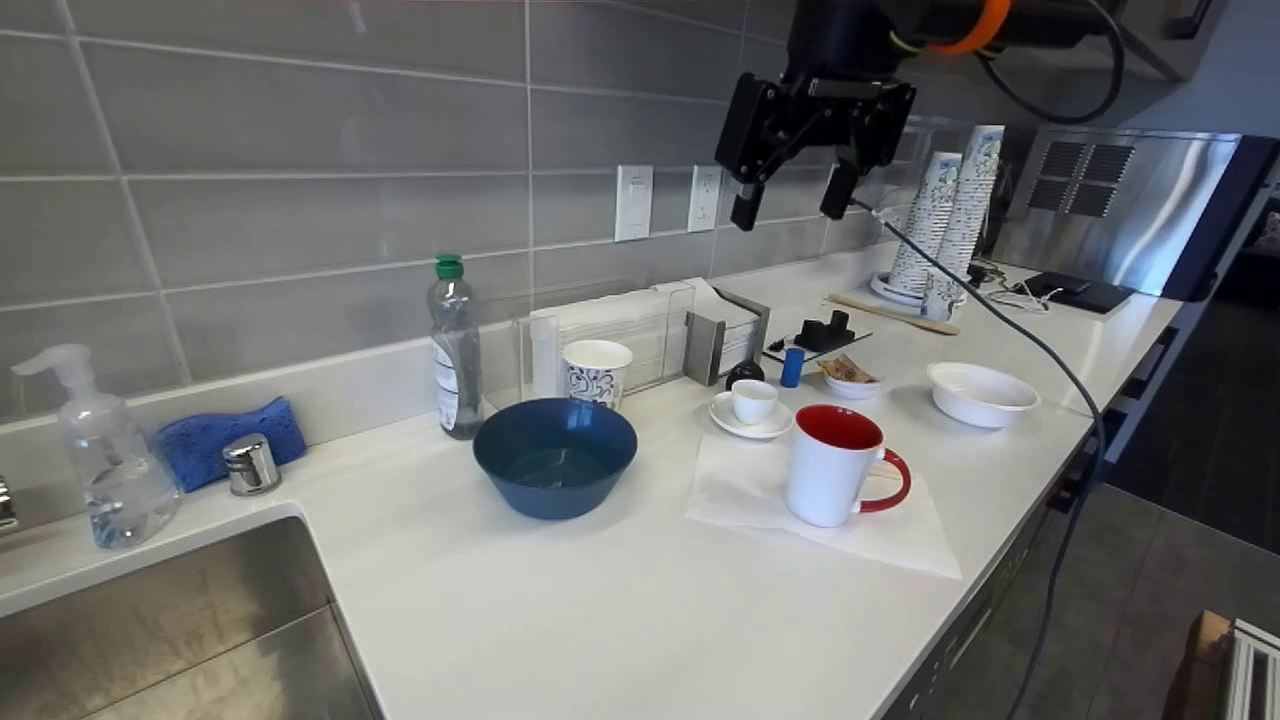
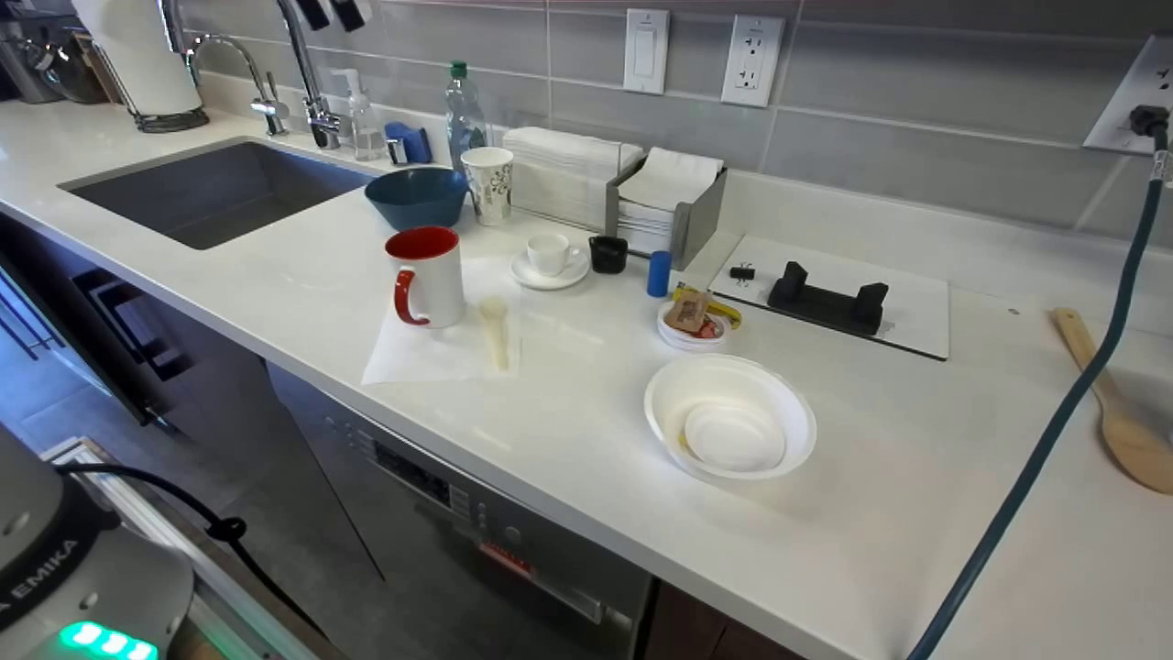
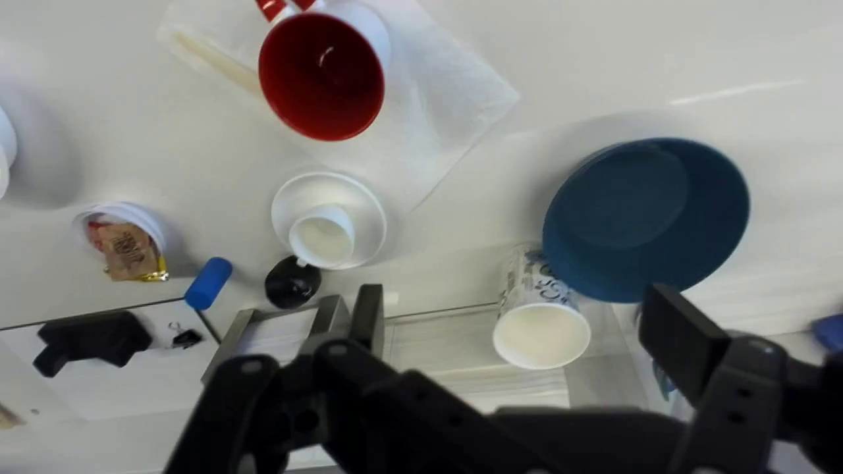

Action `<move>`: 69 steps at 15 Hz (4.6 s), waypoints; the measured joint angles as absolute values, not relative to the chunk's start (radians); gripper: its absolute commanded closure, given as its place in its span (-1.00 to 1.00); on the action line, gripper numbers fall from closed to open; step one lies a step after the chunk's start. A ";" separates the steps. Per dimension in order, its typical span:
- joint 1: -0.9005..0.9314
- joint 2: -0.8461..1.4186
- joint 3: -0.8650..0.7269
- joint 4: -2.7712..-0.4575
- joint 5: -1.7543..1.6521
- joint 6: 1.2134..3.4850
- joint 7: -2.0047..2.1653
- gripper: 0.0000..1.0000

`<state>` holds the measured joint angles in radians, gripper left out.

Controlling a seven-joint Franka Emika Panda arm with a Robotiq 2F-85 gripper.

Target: Pick up the black object from the counter and put it in the white bowl.

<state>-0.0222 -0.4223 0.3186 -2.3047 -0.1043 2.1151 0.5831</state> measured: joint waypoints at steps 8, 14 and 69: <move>-0.115 -0.334 0.170 -2.446 -0.139 2.419 0.587 -1.00; -0.164 -0.156 0.103 -2.439 -0.154 2.590 0.602 -1.00; 0.243 0.461 -0.435 -2.046 -0.319 2.801 0.870 0.84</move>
